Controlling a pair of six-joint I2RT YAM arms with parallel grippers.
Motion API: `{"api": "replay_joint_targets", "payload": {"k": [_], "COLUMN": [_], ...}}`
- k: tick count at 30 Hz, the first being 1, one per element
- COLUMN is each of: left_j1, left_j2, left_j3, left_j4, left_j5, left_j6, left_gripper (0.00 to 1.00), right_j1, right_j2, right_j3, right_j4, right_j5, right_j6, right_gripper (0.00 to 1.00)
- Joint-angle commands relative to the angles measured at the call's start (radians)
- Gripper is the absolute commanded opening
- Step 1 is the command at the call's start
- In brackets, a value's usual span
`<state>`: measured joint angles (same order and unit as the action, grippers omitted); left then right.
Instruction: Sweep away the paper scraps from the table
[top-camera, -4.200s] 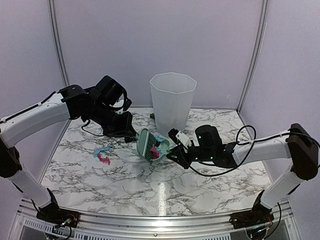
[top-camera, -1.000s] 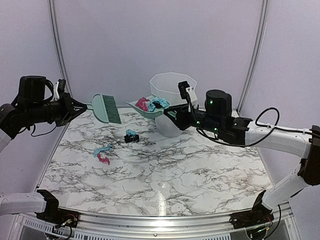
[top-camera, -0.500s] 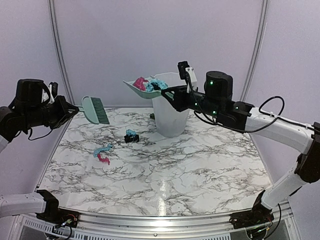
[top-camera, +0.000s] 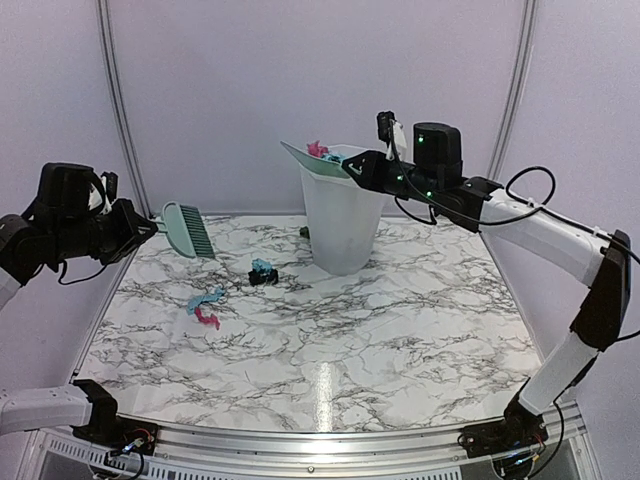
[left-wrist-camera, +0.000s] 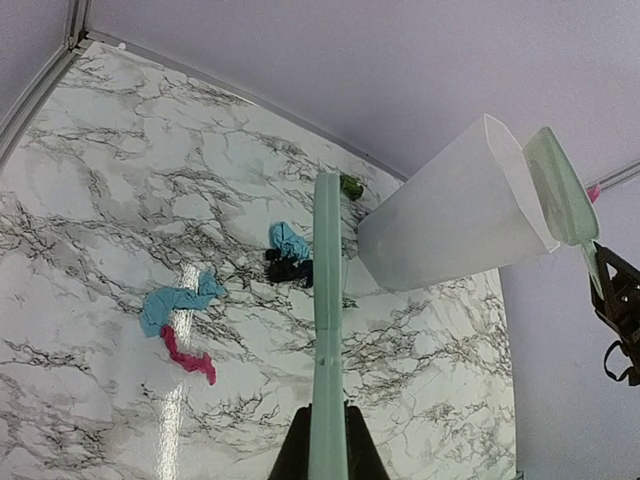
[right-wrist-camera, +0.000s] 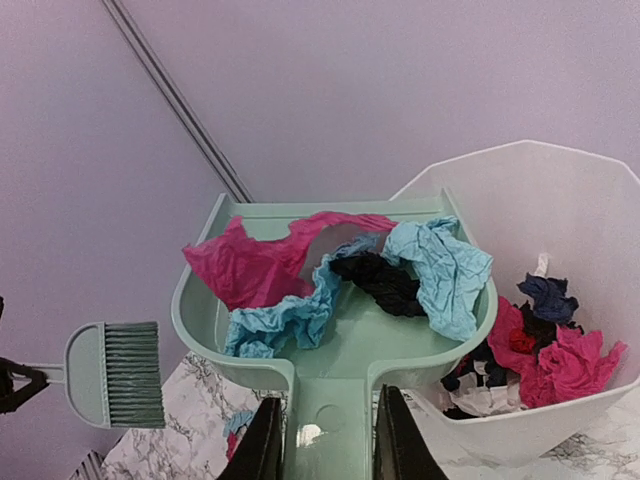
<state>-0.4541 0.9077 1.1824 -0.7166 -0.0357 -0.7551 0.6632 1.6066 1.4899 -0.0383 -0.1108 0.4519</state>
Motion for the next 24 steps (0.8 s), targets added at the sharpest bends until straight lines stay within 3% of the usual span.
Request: {"api": "replay_joint_targets", "payload": {"k": [1,7,15,24], "left_j1": [0.004,0.005,0.005,0.005], "left_j2": [-0.021,-0.023,-0.008,0.014], "left_j3": [-0.012,-0.014,-0.004,-0.003], "left_j4": [-0.016,-0.030,-0.034,-0.033], "left_j5": [-0.023,-0.038,-0.045,-0.051], "left_j6": [-0.002,0.000,0.002,0.000], "left_gripper": [0.00,0.00,0.00,0.00], "right_j1": [-0.051,-0.136,-0.215,-0.256], "right_j2": [0.005,0.011,-0.004,0.010], "right_j3": [0.058,0.074,-0.033,-0.123], "right_j4": [-0.002,0.025,0.280,0.507], "right_j5": [-0.079,-0.171,-0.274,-0.342], "right_j6": [0.120,0.271,0.633,0.917], "right_gripper": [0.00,0.00,0.00,0.00]}}
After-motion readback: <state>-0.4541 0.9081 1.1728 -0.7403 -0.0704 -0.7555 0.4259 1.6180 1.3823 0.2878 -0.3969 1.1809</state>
